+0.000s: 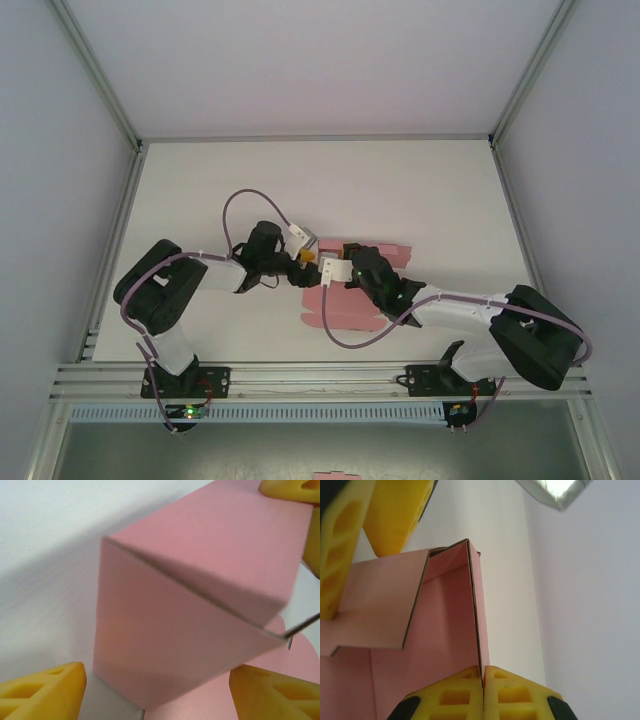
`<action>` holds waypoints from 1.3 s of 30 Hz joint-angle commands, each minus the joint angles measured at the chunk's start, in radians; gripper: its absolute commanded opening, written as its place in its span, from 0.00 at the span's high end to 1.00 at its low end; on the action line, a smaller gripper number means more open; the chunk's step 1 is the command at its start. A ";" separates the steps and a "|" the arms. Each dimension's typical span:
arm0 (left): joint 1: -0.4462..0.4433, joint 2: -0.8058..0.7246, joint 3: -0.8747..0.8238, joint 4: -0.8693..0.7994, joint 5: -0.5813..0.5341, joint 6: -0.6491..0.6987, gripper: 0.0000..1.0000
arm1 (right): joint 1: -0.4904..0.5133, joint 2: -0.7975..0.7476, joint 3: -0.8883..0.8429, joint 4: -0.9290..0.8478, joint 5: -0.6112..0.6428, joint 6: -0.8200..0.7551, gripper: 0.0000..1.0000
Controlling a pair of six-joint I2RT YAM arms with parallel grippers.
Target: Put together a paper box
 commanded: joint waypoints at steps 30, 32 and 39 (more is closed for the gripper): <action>-0.112 0.141 -0.095 0.710 -0.504 -0.017 1.00 | -0.005 0.105 0.051 -0.277 -0.188 0.181 1.00; -0.127 0.146 -0.085 0.704 -0.550 -0.017 1.00 | -0.006 0.113 0.057 -0.274 -0.188 0.185 1.00; -0.296 0.140 0.017 0.507 -1.232 -0.100 1.00 | -0.005 0.110 0.070 -0.292 -0.173 0.282 1.00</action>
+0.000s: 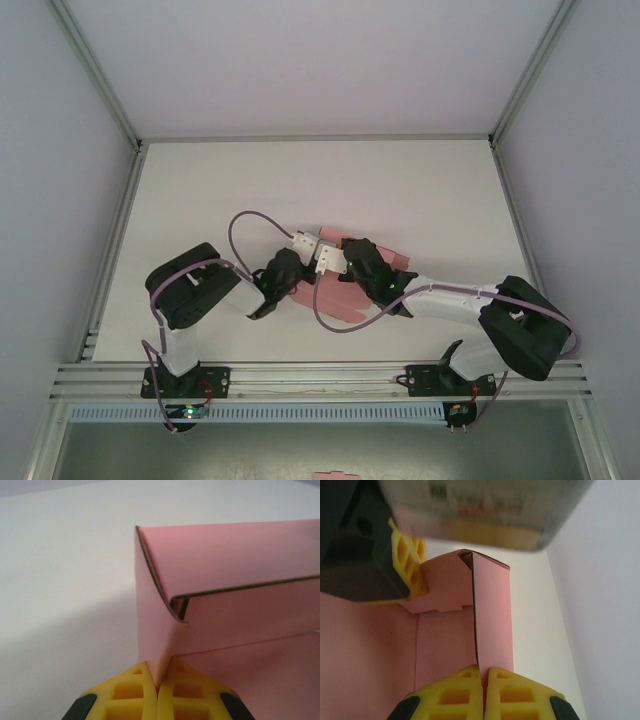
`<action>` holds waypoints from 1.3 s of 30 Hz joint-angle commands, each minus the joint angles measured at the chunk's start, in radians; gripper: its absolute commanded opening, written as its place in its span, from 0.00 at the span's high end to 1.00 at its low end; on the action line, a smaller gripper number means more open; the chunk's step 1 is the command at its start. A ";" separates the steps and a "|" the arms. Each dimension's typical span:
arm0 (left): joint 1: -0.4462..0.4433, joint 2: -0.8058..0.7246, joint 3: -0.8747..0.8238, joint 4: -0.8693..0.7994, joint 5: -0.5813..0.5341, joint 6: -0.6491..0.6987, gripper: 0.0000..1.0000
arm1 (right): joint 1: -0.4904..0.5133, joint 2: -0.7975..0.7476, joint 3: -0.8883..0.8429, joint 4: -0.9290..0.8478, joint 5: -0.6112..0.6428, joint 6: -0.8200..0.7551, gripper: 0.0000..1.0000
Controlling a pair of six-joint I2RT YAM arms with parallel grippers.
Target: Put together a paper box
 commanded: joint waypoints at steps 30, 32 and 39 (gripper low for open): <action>-0.096 -0.053 0.113 0.004 -0.324 -0.065 1.00 | -0.103 -0.255 0.158 -0.393 -0.308 0.310 0.20; -0.071 -0.103 0.069 0.011 -0.290 -0.118 1.00 | -0.103 -0.335 0.139 -0.410 -0.345 0.282 0.02; 0.034 -0.318 0.017 -0.275 -0.061 -0.261 1.00 | -0.107 -0.616 0.067 -0.370 -0.200 0.441 0.02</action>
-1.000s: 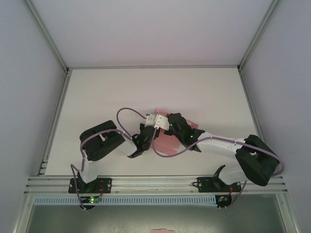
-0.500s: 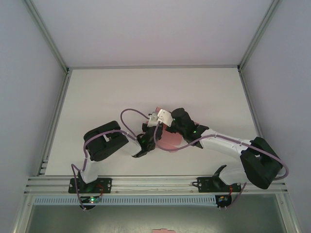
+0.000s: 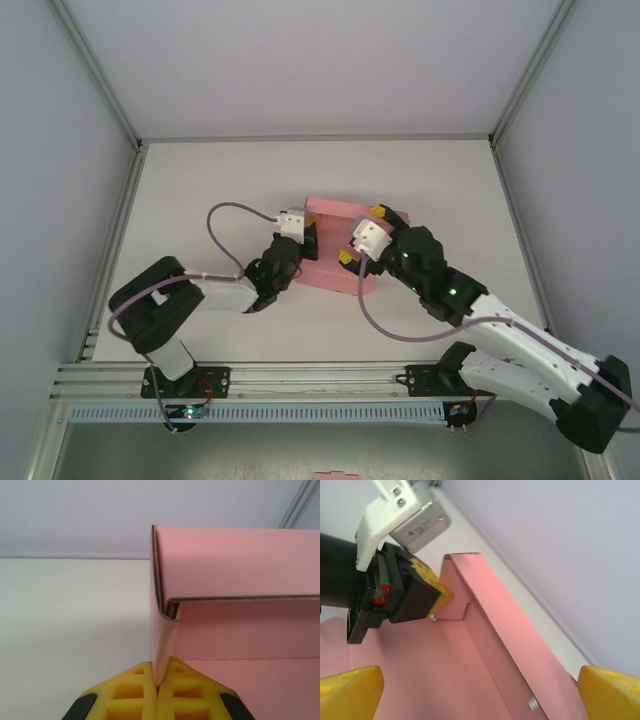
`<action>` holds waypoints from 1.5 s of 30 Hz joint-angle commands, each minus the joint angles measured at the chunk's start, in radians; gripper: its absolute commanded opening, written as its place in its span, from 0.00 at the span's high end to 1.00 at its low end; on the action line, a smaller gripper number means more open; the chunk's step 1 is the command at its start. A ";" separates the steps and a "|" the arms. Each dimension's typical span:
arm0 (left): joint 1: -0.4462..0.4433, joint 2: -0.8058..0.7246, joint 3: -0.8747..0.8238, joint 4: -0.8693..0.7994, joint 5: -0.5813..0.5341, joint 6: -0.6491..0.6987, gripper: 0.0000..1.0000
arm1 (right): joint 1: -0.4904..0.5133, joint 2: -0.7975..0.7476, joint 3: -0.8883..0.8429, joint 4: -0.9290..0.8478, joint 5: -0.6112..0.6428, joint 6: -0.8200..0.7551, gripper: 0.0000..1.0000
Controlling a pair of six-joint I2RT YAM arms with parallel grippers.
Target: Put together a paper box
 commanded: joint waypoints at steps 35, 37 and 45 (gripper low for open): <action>0.226 -0.259 -0.032 -0.310 0.546 -0.295 1.00 | -0.233 0.170 0.099 0.060 -0.419 0.435 0.82; 0.225 -0.253 -0.026 -0.322 0.521 -0.288 1.00 | -0.220 0.165 0.116 0.027 -0.408 0.408 0.95; 0.226 -0.146 0.222 -0.977 -0.083 -0.481 1.00 | -0.119 0.094 0.132 -0.040 -0.210 0.343 1.00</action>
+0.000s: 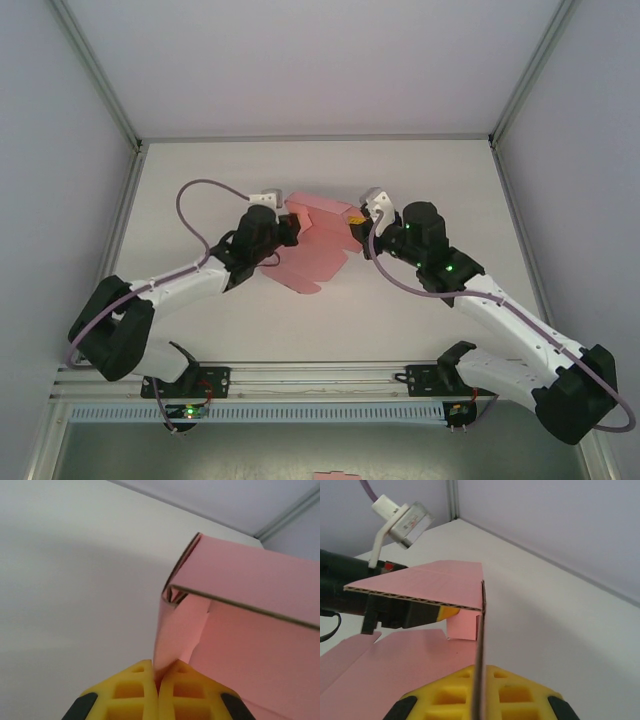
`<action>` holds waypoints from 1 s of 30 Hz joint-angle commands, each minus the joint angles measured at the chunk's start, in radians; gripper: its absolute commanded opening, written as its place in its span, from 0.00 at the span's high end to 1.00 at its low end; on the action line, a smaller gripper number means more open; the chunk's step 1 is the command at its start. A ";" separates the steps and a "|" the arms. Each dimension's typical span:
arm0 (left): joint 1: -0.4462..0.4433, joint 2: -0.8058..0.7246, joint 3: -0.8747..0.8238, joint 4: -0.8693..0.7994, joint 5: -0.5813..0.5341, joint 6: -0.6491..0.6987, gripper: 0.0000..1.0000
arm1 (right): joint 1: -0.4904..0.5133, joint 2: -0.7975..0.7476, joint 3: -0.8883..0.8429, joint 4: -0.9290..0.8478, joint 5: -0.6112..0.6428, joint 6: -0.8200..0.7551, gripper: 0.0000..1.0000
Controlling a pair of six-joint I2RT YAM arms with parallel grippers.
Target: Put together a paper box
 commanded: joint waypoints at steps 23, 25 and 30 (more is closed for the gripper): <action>-0.051 0.140 0.108 -0.226 -0.491 -0.068 1.00 | 0.036 -0.021 -0.014 0.027 0.044 0.066 1.00; -0.051 0.097 0.067 -0.159 -0.451 -0.025 1.00 | 0.012 -0.026 -0.022 0.042 0.009 0.083 1.00; -0.042 0.011 -0.034 0.007 -0.286 0.038 1.00 | -0.038 -0.064 -0.042 0.080 -0.134 0.111 1.00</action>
